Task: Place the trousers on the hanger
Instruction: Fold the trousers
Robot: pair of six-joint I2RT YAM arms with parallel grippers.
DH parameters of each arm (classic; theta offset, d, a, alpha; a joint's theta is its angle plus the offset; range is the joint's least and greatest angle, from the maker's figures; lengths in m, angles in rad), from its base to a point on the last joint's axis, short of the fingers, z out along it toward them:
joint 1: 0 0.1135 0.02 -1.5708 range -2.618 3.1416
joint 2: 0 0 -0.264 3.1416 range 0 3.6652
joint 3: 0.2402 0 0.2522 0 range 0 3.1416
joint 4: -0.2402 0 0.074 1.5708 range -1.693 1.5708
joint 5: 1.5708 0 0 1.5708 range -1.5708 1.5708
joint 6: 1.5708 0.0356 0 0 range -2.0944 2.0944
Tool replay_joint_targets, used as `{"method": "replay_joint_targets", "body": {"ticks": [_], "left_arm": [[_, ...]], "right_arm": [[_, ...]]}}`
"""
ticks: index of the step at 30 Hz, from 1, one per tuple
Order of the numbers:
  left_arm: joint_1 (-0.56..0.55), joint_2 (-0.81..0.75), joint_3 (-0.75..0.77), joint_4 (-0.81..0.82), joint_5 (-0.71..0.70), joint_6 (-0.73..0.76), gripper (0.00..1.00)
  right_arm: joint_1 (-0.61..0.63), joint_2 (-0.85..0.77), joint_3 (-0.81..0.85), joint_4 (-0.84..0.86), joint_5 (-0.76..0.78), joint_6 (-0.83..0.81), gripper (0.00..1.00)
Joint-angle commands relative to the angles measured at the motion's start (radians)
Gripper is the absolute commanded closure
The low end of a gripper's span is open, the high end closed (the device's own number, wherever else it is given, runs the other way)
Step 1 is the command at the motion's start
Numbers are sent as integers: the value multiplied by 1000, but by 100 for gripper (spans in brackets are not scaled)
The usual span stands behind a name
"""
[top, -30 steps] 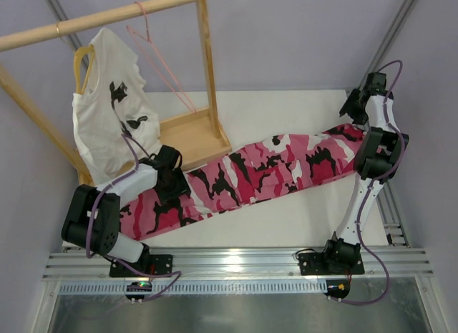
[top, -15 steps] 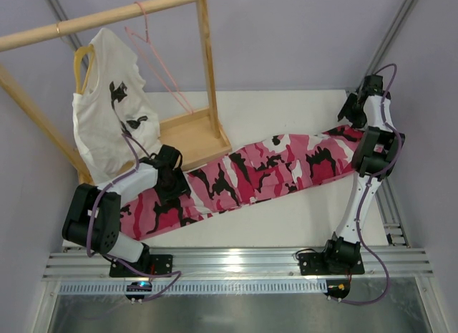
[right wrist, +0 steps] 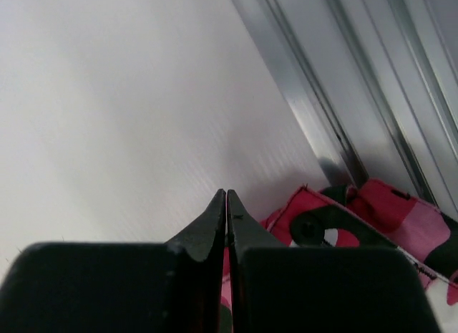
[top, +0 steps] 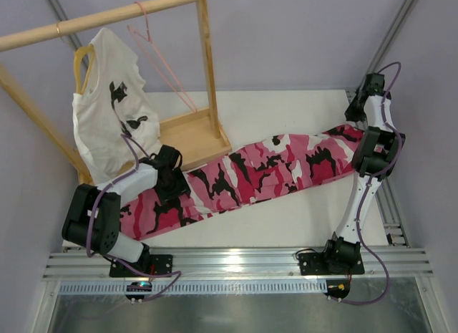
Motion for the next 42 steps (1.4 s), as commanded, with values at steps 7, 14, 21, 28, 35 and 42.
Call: {"method": "replay_joint_targets", "body": {"ticks": [7,14,21,28,35,42], "left_arm": [[-3,88,-84,32,-39,-26,36],[-3,86,-82,37,-41,-25,36],[-3,76,-98,54,-29,-14,36],[-3,59,-98,43,-35,-6,36],[-3,46,-104,31,-52,-11,35],[-3,53,-92,15,-79,-17,36]], "right_arm": [[-45,-10,27,173,75,131,96],[-33,-80,35,-54,15,83,53],[9,-126,-74,-25,55,76,43],[58,-100,-85,-32,148,62,43],[47,-74,-85,-3,222,52,96],[1,-51,-21,73,207,75,96]]}}
